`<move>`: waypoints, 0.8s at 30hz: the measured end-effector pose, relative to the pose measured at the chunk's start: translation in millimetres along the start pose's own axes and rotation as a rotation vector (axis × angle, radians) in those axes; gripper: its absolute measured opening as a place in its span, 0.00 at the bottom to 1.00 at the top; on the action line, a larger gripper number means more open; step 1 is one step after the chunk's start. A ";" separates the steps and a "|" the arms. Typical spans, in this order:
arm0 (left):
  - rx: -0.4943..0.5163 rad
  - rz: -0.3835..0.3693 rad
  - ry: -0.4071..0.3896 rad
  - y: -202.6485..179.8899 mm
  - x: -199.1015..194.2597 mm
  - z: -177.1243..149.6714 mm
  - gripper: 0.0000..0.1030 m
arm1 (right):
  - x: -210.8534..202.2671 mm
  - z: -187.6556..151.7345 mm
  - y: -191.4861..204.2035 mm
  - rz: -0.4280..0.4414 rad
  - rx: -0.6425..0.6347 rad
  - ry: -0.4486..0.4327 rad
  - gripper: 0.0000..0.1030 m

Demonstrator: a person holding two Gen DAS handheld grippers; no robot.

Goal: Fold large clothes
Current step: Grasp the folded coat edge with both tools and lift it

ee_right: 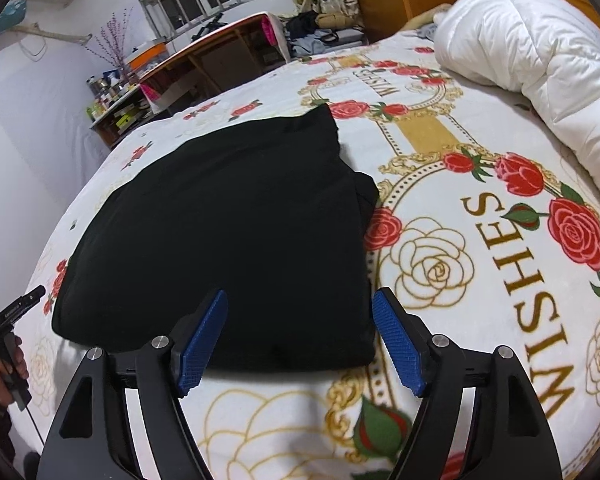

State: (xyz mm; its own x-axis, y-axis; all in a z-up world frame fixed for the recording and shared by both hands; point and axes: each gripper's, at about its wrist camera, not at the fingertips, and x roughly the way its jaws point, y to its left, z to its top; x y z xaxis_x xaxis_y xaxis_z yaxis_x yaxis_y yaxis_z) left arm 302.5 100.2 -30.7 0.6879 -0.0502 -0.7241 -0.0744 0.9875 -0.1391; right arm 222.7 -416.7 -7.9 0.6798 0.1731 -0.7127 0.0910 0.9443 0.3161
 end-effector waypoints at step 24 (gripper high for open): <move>-0.233 -0.241 0.105 32.5 117.5 8.0 0.88 | 107.3 34.1 -53.4 0.197 0.166 0.115 0.87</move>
State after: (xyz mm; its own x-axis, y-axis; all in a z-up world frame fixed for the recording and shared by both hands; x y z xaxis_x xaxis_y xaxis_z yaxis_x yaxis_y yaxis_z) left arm 386.7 127.6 -114.9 0.6287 -0.3050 -0.7154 -0.0895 0.8854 -0.4562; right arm 315.6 -458.0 -79.9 0.6097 0.3882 -0.6910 0.0902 0.8322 0.5471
